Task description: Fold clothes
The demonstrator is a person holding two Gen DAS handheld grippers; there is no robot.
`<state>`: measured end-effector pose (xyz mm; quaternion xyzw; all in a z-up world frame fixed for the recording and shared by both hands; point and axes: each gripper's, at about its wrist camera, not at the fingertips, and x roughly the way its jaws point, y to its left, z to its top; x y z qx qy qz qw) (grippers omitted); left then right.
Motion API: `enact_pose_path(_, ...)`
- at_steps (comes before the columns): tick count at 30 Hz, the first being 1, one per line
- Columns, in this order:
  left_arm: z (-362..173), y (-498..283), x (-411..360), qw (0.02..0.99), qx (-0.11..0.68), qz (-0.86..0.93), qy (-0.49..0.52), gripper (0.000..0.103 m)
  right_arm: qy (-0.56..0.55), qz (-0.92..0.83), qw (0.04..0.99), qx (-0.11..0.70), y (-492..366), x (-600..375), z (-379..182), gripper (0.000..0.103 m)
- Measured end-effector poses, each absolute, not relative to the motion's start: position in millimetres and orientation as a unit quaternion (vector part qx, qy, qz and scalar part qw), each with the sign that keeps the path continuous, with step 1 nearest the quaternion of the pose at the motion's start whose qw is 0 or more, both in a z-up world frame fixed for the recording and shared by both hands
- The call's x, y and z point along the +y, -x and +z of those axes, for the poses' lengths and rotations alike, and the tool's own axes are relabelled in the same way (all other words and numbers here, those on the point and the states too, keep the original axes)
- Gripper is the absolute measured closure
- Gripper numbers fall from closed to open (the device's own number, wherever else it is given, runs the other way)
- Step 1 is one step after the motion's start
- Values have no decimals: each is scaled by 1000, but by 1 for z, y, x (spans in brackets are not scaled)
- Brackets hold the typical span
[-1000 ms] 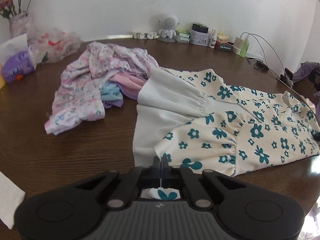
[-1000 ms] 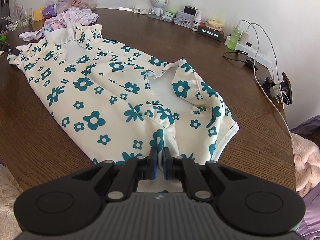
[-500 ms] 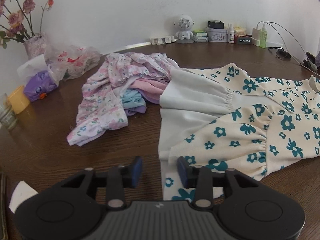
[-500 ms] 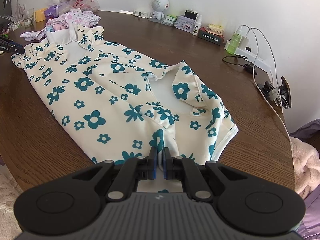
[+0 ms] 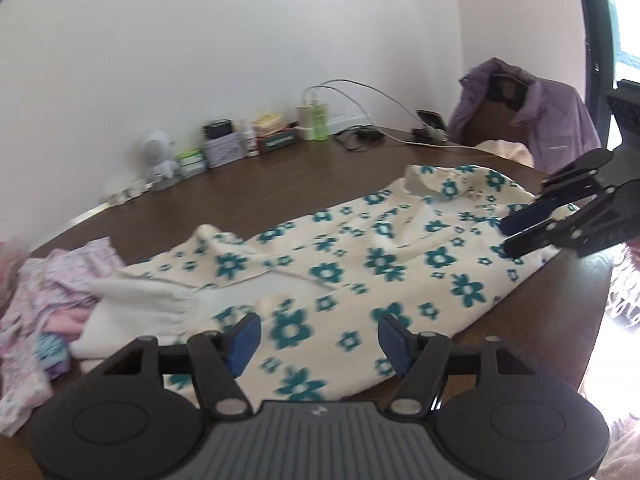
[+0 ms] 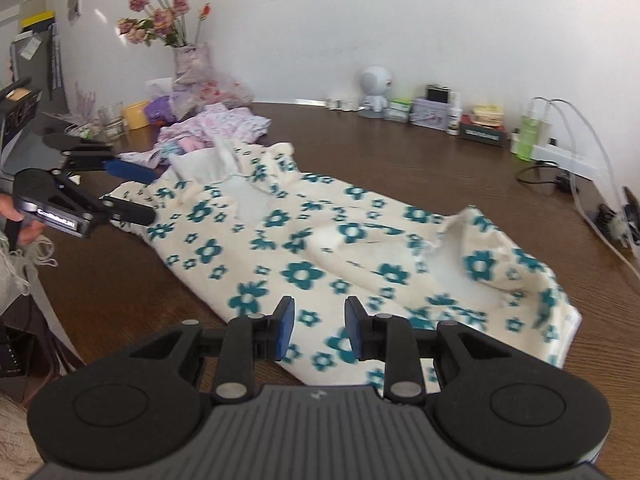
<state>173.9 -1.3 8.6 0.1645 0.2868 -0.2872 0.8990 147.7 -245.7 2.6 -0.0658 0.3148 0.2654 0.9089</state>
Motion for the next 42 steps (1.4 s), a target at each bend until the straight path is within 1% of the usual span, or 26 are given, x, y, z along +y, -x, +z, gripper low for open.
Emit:
enact_pose_path(1, 3, -178, -13, 894, 292, -296, -167, 41, 67, 270, 907, 315, -153, -233, -2, 75)
enact_pose_path(2, -2, -183, -21, 892, 296, -298, -168, 48, 68, 274, 906, 315, -157, -222, -7, 75)
enact_pose_path(3, -7, -187, -28, 891, 301, -294, -172, 60, 67, 277, 905, 315, -161, -216, -11, 75)
enact_pose_path(4, -13, -191, -31, 889, 308, -289, -177, 65, 65, 278, 905, 316, -163, -212, -14, 75)
enact_pose_path(5, -18, -196, -31, 887, 319, -286, -176, 74, 65, 278, 905, 317, -164, -209, -17, 76)
enact_pose_path(6, -22, -200, -27, 886, 325, -286, -167, 76, 69, 272, 905, 321, -165, -210, -21, 76)
enact_pose_path(9, -24, -207, -5, 887, 336, -285, -135, 76, 71, 258, 910, 317, -161, -229, -31, 76)
enact_pose_path(13, -24, -211, 30, 894, 344, -264, -117, 76, 31, 221, 919, 324, -154, -279, -31, 77)
enact_pose_path(14, -24, -212, 40, 896, 347, -256, -111, 76, 21, 206, 923, 326, -152, -292, -31, 74)
enact_pose_path(15, -22, -213, 52, 898, 351, -246, -99, 76, 11, 190, 925, 328, -150, -305, -32, 79)
enact_pose_path(16, -21, -213, 63, 900, 356, -236, -88, 79, 5, 174, 928, 329, -148, -317, -32, 85)
enact_pose_path(17, -20, -213, 72, 900, 360, -234, -77, 88, 7, 158, 931, 329, -145, -325, -33, 94)
enact_pose_path(18, -20, -213, 79, 900, 363, -232, -66, 92, 9, 143, 934, 328, -142, -334, -33, 94)
enact_pose_path(19, -19, -212, 85, 900, 366, -231, -56, 94, 8, 132, 936, 327, -139, -341, -33, 95)
enact_pose_path(20, -18, -210, 91, 899, 370, -229, -45, 94, 3, 132, 936, 326, -138, -344, -34, 97)
enact_pose_path(22, -15, -205, 101, 901, 370, -223, -36, 94, -4, 132, 937, 323, -136, -349, -36, 97)
enact_pose_path(23, -13, -202, 105, 904, 368, -213, -36, 90, 1, 130, 938, 322, -136, -348, -36, 97)
enact_pose_path(24, -11, -198, 111, 910, 364, -197, -38, 83, 5, 128, 939, 320, -135, -346, -36, 97)
enact_pose_path(26, -10, -191, 127, 918, 358, -166, -36, 76, 13, 125, 940, 318, -135, -344, -36, 97)
enact_pose_path(32, -22, -187, 160, 925, 358, -119, -40, 77, 17, 121, 940, 319, -134, -340, -35, 97)
enact_pose_path(36, -25, -185, 158, 931, 340, -114, -64, 77, 20, 120, 941, 317, -134, -339, -35, 97)
enact_pose_path(40, -27, -190, 162, 936, 335, -94, -58, 77, 24, 122, 941, 316, -134, -340, -36, 97)
enact_pose_path(42, -27, -189, 160, 937, 333, -87, -61, 79, 23, 121, 940, 317, -134, -340, -36, 97)
